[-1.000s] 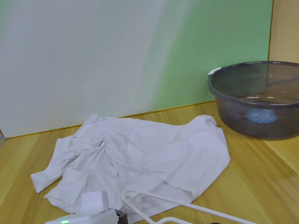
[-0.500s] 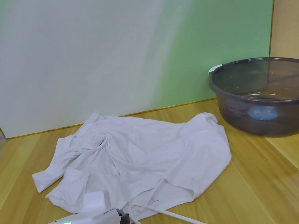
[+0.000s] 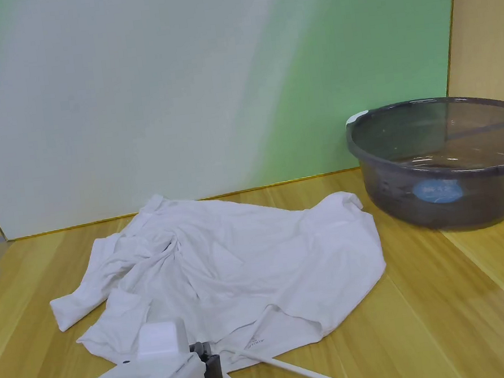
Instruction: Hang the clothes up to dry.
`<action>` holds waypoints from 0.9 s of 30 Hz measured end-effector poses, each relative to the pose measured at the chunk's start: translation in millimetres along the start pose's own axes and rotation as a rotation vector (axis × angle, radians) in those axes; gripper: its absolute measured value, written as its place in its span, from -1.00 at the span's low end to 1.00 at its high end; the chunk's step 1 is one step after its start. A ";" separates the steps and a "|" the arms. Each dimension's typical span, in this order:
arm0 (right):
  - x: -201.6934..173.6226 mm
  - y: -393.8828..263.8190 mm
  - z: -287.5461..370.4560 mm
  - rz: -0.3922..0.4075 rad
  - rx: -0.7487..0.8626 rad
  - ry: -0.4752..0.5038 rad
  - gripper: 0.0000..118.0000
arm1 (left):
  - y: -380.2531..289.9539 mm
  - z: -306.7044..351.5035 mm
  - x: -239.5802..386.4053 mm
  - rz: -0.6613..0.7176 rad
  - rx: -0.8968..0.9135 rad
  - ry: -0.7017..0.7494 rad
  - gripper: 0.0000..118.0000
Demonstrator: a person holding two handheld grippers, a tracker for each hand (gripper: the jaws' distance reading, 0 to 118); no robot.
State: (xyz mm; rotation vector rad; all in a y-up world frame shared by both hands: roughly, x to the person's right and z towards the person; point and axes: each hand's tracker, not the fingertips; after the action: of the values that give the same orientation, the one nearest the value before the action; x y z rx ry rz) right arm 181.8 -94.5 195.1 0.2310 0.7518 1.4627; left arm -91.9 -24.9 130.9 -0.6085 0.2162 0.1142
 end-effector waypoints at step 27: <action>8.1 3.0 -11.7 -0.002 0.039 -0.068 -0.91 | -16.7 12.8 4.0 -0.026 -0.049 -0.037 -0.95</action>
State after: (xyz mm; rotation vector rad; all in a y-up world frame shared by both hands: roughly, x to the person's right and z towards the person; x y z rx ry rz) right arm 172.0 -89.8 185.3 0.3082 0.7251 1.4321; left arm -83.0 -30.9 149.4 -0.6573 0.1697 0.1062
